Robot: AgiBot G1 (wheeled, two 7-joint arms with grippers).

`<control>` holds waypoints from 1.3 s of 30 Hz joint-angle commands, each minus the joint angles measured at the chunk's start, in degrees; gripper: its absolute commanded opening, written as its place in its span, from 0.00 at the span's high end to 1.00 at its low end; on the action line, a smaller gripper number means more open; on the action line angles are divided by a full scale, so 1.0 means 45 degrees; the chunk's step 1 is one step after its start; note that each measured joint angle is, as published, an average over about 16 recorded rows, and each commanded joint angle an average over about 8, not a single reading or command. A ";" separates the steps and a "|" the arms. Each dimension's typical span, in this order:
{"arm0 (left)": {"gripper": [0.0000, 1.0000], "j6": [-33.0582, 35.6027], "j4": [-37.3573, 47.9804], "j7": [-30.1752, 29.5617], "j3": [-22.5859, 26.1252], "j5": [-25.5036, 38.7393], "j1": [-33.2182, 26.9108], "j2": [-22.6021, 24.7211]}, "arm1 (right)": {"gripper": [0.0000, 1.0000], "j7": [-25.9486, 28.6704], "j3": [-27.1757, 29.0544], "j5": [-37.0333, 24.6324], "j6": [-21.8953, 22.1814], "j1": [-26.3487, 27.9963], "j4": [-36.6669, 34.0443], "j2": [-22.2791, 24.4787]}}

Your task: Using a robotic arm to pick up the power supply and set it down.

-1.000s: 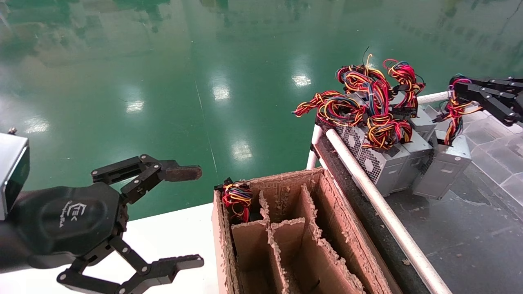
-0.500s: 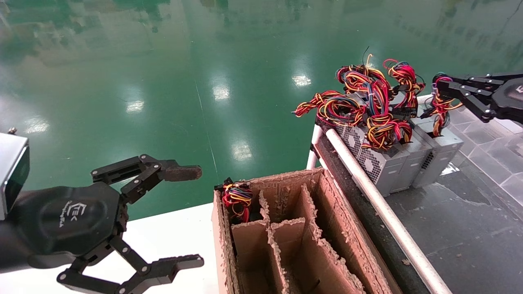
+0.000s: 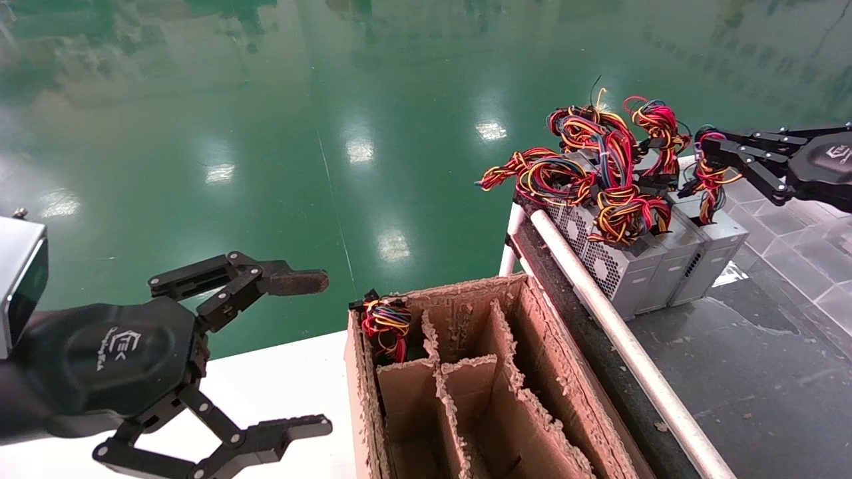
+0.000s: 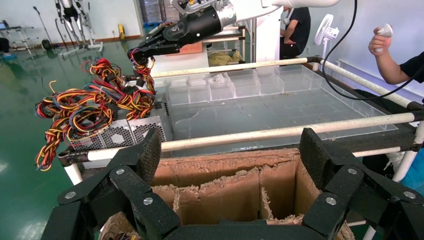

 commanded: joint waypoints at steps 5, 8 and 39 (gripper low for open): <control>0.00 -0.0001 0.0000 0.0001 0.0002 -0.0002 -0.0001 -0.0001 | 0.00 0.0036 -0.0007 -0.0009 -0.0062 -0.0003 -0.0013 0.0004; 0.00 -0.0002 0.0000 0.0002 0.0004 -0.0002 -0.0001 -0.0001 | 0.00 0.0055 -0.0007 -0.0008 -0.0071 0.0005 -0.0021 0.0026; 0.00 -0.0004 0.0012 0.0011 0.0013 -0.0011 -0.0005 -0.0005 | 0.00 0.3530 0.0995 0.2149 -0.1821 -0.1685 0.2721 0.0713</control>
